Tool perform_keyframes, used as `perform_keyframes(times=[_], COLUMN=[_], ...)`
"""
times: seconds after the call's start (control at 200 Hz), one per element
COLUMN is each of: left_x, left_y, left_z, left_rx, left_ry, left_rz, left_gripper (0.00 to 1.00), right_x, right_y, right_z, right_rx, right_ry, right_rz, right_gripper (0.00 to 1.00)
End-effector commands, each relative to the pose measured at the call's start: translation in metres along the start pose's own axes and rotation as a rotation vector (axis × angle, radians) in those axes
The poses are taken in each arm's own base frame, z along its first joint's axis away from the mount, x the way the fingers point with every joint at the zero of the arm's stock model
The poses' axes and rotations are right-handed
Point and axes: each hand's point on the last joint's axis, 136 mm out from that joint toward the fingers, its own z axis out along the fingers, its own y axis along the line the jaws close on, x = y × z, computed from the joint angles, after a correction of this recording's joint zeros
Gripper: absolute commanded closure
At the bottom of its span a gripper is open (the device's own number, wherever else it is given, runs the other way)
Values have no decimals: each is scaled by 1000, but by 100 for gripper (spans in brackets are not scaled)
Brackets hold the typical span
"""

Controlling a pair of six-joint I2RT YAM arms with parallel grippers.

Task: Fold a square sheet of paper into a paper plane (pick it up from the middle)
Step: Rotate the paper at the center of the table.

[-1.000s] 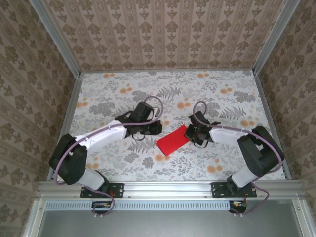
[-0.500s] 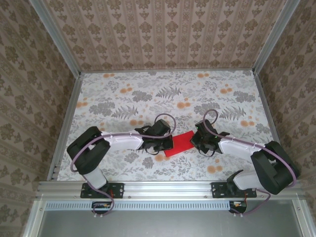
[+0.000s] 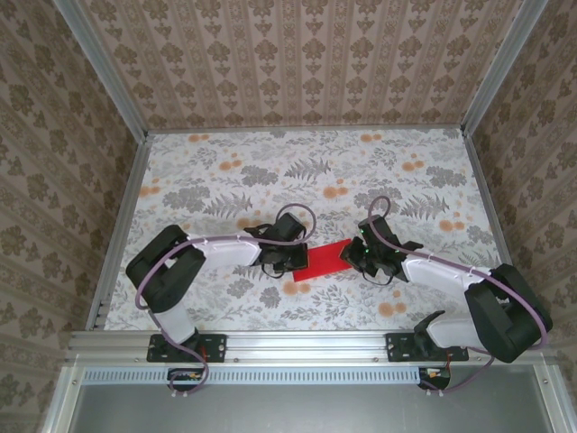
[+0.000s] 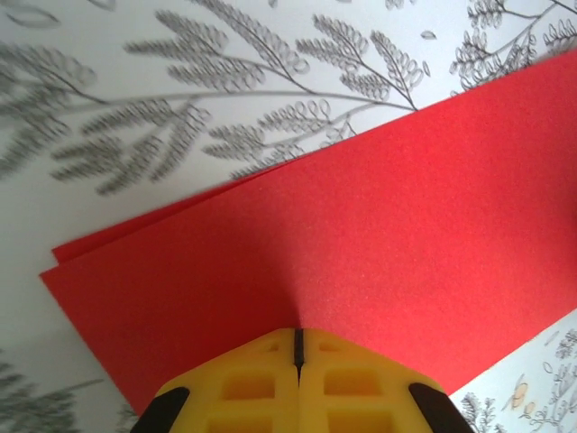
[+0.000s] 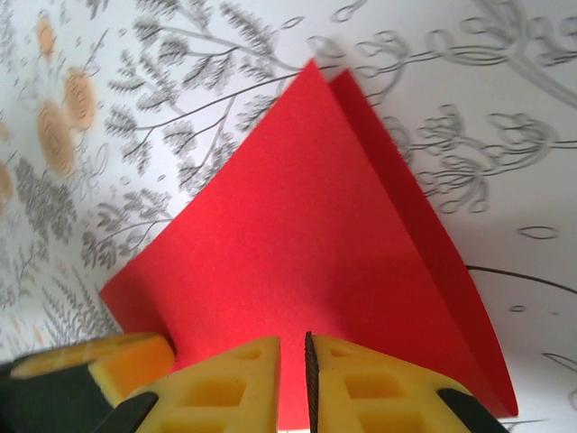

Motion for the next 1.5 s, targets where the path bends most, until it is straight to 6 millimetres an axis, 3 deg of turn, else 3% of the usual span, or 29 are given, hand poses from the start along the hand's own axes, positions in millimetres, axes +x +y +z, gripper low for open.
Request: perform_keyframes(times=[0.0, 0.195, 0.36, 0.71, 0.87, 1.105, 1.495], left_x=[-5, -19, -14, -9, -14, -11, 14], left_y=[19, 25, 19, 21, 7, -15, -32], left_z=[-1, -5, -1, -5, -16, -30, -7], left_rx=[-67, -53, -13, -17, 29, 122, 210], left_ry=[35, 31, 31, 5, -25, -77, -36], left_rz=[95, 99, 37, -28, -21, -39, -113], left_gripper=[100, 100, 100, 100, 100, 100, 100], right_x=[5, 16, 30, 51, 59, 56, 54], right_y=[28, 51, 60, 39, 32, 30, 29], right_z=[1, 20, 33, 38, 33, 29, 32], right_rx=[-106, -172, -198, -149, -152, -158, -175], right_ry=[50, 113, 127, 173, 175, 137, 83], right_rz=[-102, -118, -113, -69, -59, -51, -29], right_gripper=[83, 87, 91, 94, 94, 94, 98])
